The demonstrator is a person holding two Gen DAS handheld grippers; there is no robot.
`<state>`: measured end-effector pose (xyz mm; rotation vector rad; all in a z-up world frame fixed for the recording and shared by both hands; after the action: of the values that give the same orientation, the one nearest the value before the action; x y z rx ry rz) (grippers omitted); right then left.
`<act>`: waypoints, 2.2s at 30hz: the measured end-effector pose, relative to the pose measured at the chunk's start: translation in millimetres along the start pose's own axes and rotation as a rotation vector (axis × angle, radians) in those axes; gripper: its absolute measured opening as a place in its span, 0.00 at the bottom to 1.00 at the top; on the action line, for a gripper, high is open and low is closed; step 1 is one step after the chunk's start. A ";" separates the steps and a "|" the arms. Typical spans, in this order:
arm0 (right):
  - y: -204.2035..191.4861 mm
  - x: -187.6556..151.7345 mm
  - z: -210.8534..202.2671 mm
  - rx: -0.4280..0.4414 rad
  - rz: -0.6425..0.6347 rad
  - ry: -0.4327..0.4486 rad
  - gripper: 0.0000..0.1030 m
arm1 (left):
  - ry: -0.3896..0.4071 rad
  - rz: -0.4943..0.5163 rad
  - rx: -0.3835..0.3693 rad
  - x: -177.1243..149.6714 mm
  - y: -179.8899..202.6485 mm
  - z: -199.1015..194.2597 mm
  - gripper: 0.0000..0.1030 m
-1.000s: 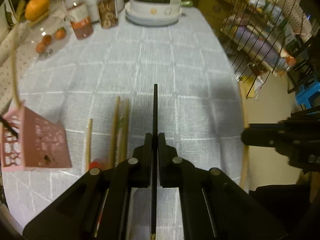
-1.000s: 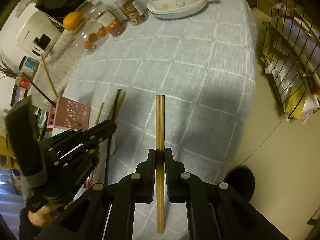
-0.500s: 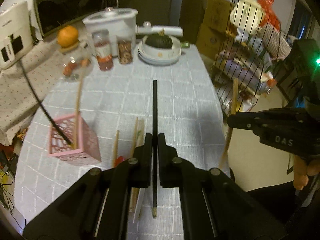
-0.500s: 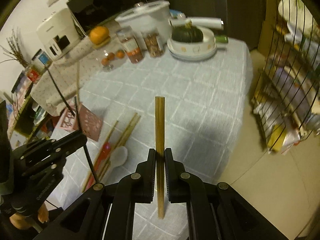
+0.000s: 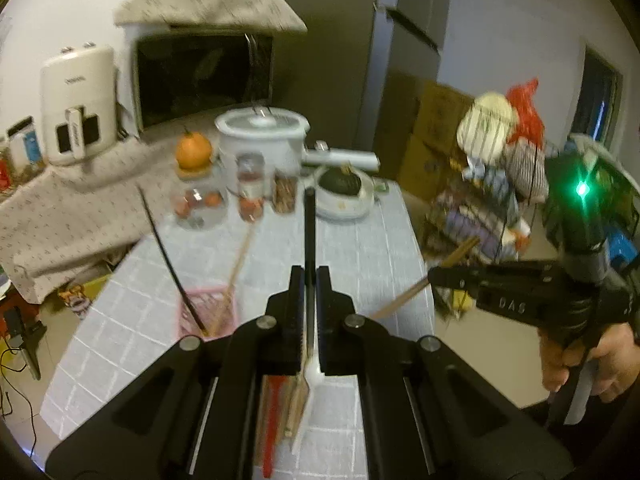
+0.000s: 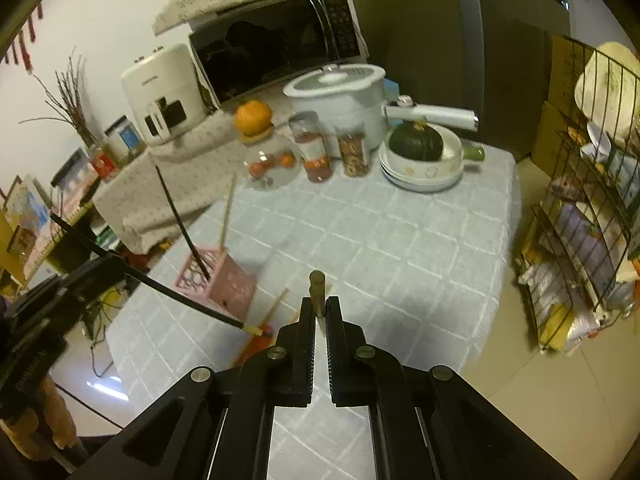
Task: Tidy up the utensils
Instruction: 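Lift both held sticks and lower them into the pink basket, then open both tools to release the sticks into the pink basket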
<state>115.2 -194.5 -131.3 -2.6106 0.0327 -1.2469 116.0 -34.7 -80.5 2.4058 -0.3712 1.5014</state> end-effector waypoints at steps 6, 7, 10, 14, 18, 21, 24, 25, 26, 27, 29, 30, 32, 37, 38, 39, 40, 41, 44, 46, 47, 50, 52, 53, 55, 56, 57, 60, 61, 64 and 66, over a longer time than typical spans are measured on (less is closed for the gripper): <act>-24.0 17.8 -6.3 0.051 -0.011 0.049 0.05 | 0.091 -0.029 0.056 19.3 -23.6 -20.8 0.06; -27.6 20.1 -7.2 0.060 -0.011 0.054 0.05 | 0.102 -0.031 0.066 21.1 -26.7 -23.7 0.06; -40.5 27.9 -8.8 0.086 -0.009 0.075 0.05 | 0.136 -0.039 0.101 28.0 -38.5 -31.4 0.06; -57.0 39.6 -10.3 0.148 0.000 0.100 0.05 | 0.164 -0.047 0.148 34.7 -54.2 -36.8 0.06; -75.5 51.8 -9.7 0.194 0.000 0.133 0.05 | 0.155 -0.060 0.186 34.2 -68.8 -29.9 0.06; -87.5 55.8 -1.5 0.224 0.004 0.127 0.05 | 0.110 -0.044 0.210 30.3 -76.4 -16.0 0.06; -99.6 56.7 14.6 0.233 -0.004 0.100 0.05 | 0.065 -0.043 0.215 26.2 -82.3 -2.0 0.06; -102.6 56.7 20.8 0.233 -0.007 0.089 0.05 | 0.045 -0.043 0.217 24.2 -84.2 3.8 0.06; -103.9 56.1 26.2 0.232 -0.007 0.078 0.05 | 0.034 -0.042 0.218 23.0 -85.6 7.1 0.06; -105.6 55.5 33.4 0.229 -0.008 0.062 0.05 | 0.019 -0.038 0.218 21.7 -86.4 10.6 0.06; -107.2 53.7 49.1 0.218 -0.007 0.027 0.05 | -0.009 -0.030 0.217 19.1 -87.5 18.0 0.06; -106.7 52.3 54.7 0.212 -0.004 0.015 0.05 | -0.022 -0.026 0.217 17.6 -87.7 21.3 0.06; -105.2 49.8 70.7 0.203 0.007 -0.024 0.05 | -0.060 -0.020 0.215 13.3 -89.3 30.2 0.06; -98.2 39.9 101.0 0.194 0.043 -0.113 0.05 | -0.135 -0.046 0.206 3.9 -99.6 50.0 0.06; -96.5 37.2 107.4 0.193 0.056 -0.131 0.05 | -0.144 -0.052 0.206 2.9 -101.1 53.5 0.06; -95.2 35.6 110.7 0.192 0.065 -0.141 0.05 | -0.152 -0.057 0.206 2.0 -102.7 55.9 0.06; -94.2 34.3 114.7 0.192 0.076 -0.151 0.05 | -0.158 -0.063 0.207 0.7 -104.4 58.6 0.06; -92.9 32.5 119.2 0.192 0.089 -0.162 0.05 | -0.160 -0.066 0.205 0.3 -105.8 61.1 0.06; -91.3 30.2 127.2 0.196 0.112 -0.178 0.05 | -0.167 -0.079 0.198 -1.6 -108.4 68.3 0.06; -91.2 30.9 130.9 0.197 0.124 -0.177 0.05 | -0.163 -0.094 0.196 -3.0 -110.4 71.8 0.07; -89.8 31.3 131.9 0.199 0.135 -0.173 0.06 | -0.159 -0.101 0.195 -3.2 -111.8 72.8 0.07; -87.7 33.1 132.9 0.209 0.159 -0.161 0.07 | -0.138 -0.122 0.197 -2.0 -115.0 73.7 0.08; -87.5 34.9 133.0 0.216 0.170 -0.157 0.08 | -0.133 -0.132 0.201 -0.9 -116.2 73.6 0.14; -86.9 36.6 131.6 0.219 0.177 -0.151 0.12 | -0.130 -0.133 0.202 -0.6 -116.8 73.4 0.21; -86.5 40.4 128.7 0.228 0.185 -0.134 0.19 | -0.126 -0.128 0.207 0.4 -116.0 72.0 0.28; -86.2 43.5 124.9 0.236 0.189 -0.122 0.22 | -0.126 -0.124 0.208 1.1 -115.3 71.0 0.28; -86.4 45.7 121.9 0.240 0.189 -0.113 0.24 | -0.127 -0.123 0.207 1.8 -115.5 70.4 0.29; -85.6 54.4 108.2 0.254 0.186 -0.076 0.34 | -0.123 -0.132 0.203 4.5 -115.9 63.8 0.37; -84.7 57.2 102.9 0.256 0.184 -0.062 0.36 | -0.118 -0.137 0.201 5.1 -116.2 61.1 0.41; -80.7 63.9 87.1 0.259 0.173 -0.030 0.40 | -0.098 -0.149 0.191 7.6 -116.6 50.0 0.49; -76.0 65.6 78.8 0.256 0.178 -0.018 0.41 | -0.099 -0.161 0.187 7.3 -117.1 44.8 0.53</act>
<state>210.8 -112.5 -111.2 -2.3433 0.0935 -1.0881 198.4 56.9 -104.5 2.5906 -0.0565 1.4063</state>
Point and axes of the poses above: each gripper's, at about its wrist camera, not at the fingertips, and z roughly the way its jaws point, y to its right, x to its top, the point moved 3 cm from there along z, roughly the way its jaws point, and after that the axes turned 10 degrees about y, right-handed, at the moved point
